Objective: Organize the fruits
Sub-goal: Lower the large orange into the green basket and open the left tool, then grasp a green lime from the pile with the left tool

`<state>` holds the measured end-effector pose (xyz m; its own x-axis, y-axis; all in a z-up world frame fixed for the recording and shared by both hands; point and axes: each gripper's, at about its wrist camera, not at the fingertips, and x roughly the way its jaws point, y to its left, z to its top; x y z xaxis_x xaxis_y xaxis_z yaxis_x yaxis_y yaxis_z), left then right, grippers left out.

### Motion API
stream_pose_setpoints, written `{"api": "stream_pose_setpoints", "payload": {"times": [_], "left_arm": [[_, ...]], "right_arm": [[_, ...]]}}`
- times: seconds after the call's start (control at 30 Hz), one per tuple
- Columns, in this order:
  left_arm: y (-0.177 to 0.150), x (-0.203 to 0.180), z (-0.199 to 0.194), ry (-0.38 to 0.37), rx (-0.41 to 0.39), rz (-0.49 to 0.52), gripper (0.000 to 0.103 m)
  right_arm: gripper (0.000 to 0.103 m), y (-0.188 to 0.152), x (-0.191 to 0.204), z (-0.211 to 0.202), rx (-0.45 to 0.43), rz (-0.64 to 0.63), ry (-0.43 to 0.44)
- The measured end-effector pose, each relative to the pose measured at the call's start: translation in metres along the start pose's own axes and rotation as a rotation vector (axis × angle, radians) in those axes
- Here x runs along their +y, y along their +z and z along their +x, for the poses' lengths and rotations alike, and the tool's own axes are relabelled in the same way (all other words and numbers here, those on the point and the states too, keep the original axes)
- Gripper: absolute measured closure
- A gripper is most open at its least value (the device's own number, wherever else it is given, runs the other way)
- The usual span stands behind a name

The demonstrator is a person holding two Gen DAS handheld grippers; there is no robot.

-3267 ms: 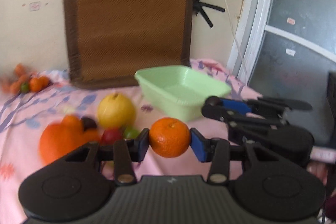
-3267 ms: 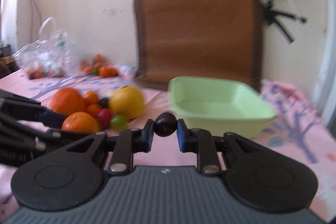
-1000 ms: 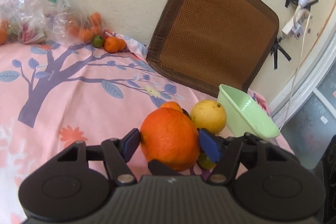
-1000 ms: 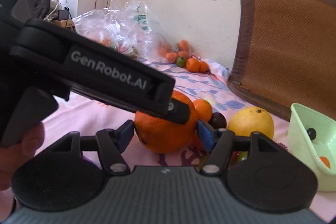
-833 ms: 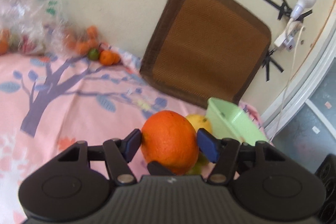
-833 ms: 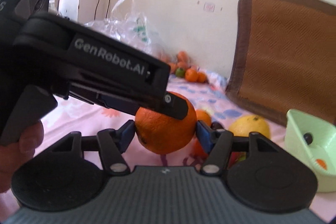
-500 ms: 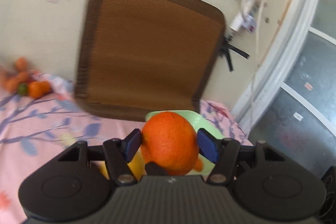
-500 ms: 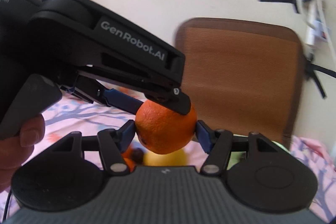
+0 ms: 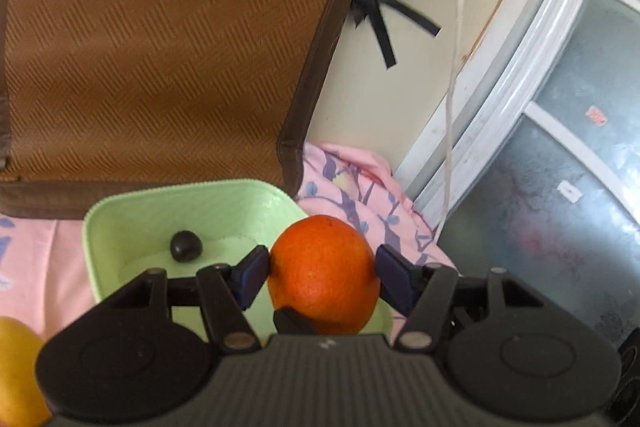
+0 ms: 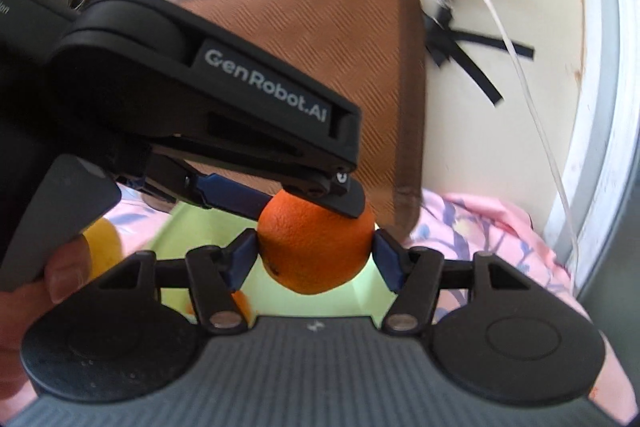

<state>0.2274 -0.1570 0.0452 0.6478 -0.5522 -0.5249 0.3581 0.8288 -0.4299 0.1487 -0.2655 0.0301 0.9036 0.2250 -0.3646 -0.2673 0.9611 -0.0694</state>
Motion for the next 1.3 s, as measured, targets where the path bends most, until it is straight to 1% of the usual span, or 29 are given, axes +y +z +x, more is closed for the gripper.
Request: {"api": "stream_pose_setpoints", "payload": {"times": [0.23,0.27,0.3,0.37,0.47,0.53,0.6,0.67,0.8,0.93,1.07,1.23,1.3], "left_arm": [[-0.007,0.008,0.015,0.023,0.043,-0.019,0.043],[-0.008,0.009,0.017,0.030,0.048,-0.019,0.044],[-0.008,0.008,0.019,0.037,0.056,-0.018,0.045],[-0.009,0.006,0.018,0.040,0.057,-0.008,0.045],[-0.009,-0.002,0.008,0.072,0.035,0.024,0.045],[-0.009,-0.007,-0.002,0.091,0.023,0.050,0.045],[-0.010,-0.011,-0.016,0.113,0.004,0.073,0.045],[-0.012,-0.013,-0.029,0.152,-0.015,0.093,0.043],[-0.018,-0.011,-0.058,0.213,-0.054,0.117,0.043],[-0.030,-0.003,-0.088,0.285,-0.086,0.144,0.043],[-0.043,0.013,-0.116,0.340,-0.101,0.142,0.043],[-0.059,0.043,-0.149,0.399,-0.128,0.099,0.043],[-0.065,0.054,-0.159,0.429,-0.137,0.087,0.043]], "right_arm": [[0.038,-0.005,-0.009,0.018,0.064,0.005,0.001],[0.037,-0.006,-0.009,0.018,0.074,0.010,0.005],[0.037,-0.006,-0.010,0.018,0.074,0.015,0.006],[0.037,-0.006,-0.012,0.016,0.042,0.018,-0.002],[0.037,-0.008,-0.013,0.013,0.028,0.024,-0.008],[0.037,-0.015,-0.009,0.002,0.028,0.038,-0.003],[0.037,-0.011,-0.008,0.001,0.030,0.036,-0.003],[0.037,-0.010,-0.006,-0.006,0.026,0.042,-0.002],[0.037,-0.016,0.002,-0.036,0.017,0.082,-0.004],[0.037,-0.021,0.010,-0.063,-0.008,0.138,-0.009],[0.037,-0.022,0.020,-0.078,-0.016,0.204,0.002],[0.046,-0.021,0.047,-0.090,-0.020,0.235,0.038],[0.052,-0.019,0.058,-0.089,-0.012,0.230,0.058]]}}
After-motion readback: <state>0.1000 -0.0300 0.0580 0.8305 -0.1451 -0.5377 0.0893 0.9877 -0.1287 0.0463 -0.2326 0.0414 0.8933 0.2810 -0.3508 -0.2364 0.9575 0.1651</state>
